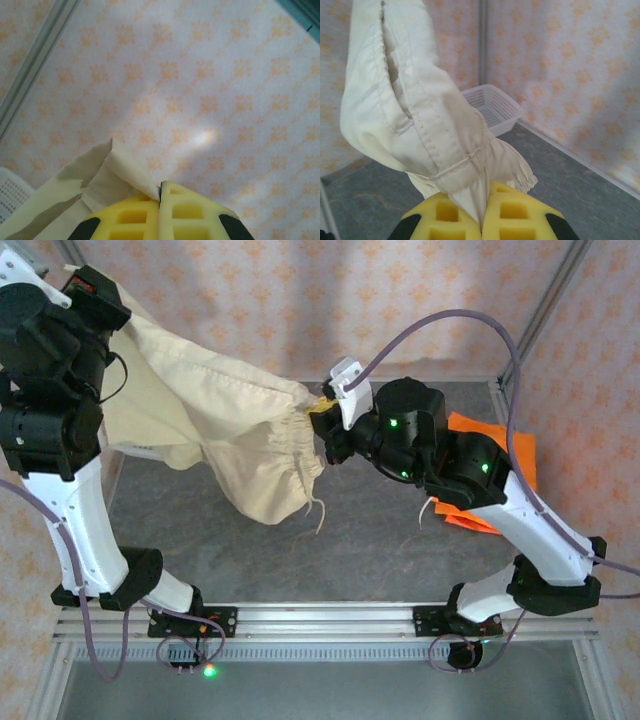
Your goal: Fold and stack the shorts
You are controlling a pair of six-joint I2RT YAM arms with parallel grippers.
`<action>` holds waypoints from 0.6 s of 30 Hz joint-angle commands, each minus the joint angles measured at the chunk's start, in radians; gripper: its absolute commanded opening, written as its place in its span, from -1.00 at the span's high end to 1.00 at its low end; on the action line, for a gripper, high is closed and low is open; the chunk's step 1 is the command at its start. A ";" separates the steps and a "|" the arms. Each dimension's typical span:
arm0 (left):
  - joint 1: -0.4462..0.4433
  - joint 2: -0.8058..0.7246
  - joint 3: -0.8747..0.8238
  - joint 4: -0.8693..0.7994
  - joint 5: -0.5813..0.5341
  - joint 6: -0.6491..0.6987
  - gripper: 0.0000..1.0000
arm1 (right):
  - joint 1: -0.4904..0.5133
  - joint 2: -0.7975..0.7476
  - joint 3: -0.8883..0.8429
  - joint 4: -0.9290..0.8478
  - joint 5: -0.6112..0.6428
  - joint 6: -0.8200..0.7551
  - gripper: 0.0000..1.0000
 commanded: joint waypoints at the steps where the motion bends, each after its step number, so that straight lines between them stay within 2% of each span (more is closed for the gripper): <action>1: 0.011 -0.006 0.045 0.043 -0.030 0.006 1.00 | 0.029 -0.028 0.038 0.045 -0.006 0.059 1.00; 4: 0.011 0.002 0.074 0.077 -0.007 -0.019 1.00 | 0.032 -0.076 -0.035 0.090 -0.009 0.141 1.00; 6: 0.011 0.016 0.087 0.092 0.019 -0.041 1.00 | 0.032 -0.112 -0.093 0.100 0.032 0.182 1.00; 12: -0.011 0.101 0.059 0.072 0.111 -0.054 1.00 | 0.032 -0.214 -0.329 0.087 0.315 0.264 1.00; 15: -0.087 0.128 -0.059 0.095 0.074 0.024 1.00 | 0.016 -0.240 -0.408 0.008 0.436 0.321 1.00; 18: -0.159 0.138 -0.244 0.197 0.040 0.074 1.00 | -0.050 -0.236 -0.487 -0.056 0.456 0.403 1.00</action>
